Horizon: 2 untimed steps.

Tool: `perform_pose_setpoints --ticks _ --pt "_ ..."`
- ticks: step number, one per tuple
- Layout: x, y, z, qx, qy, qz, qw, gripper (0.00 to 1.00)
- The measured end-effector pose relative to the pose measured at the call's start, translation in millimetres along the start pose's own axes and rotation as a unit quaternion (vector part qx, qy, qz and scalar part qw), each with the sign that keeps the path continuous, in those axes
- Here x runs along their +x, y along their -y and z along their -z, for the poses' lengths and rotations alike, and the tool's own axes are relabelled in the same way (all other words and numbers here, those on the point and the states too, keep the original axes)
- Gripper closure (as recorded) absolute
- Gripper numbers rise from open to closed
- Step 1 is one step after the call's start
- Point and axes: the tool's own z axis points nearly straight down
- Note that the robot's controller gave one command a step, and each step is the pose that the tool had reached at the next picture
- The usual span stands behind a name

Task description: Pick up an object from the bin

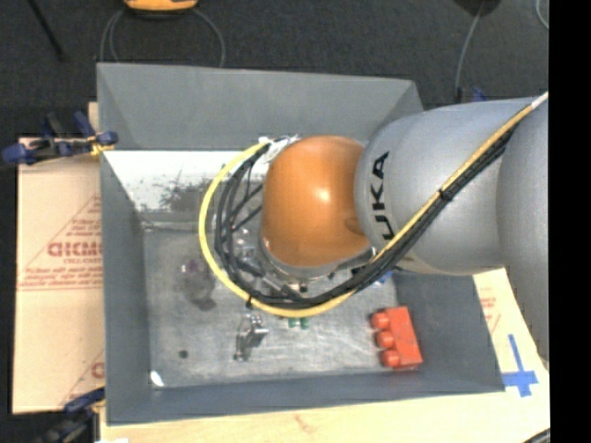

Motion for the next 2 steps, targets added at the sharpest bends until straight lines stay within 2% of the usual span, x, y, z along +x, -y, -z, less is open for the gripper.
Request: perform_pose_setpoints --ticks 1,2 --pt "-35.5 42.8 -70.2 0.002 0.0014 0.040 0.9992 0.00" --pt "-45.4 127.2 -76.1 0.003 0.0026 0.067 0.9977 0.00"
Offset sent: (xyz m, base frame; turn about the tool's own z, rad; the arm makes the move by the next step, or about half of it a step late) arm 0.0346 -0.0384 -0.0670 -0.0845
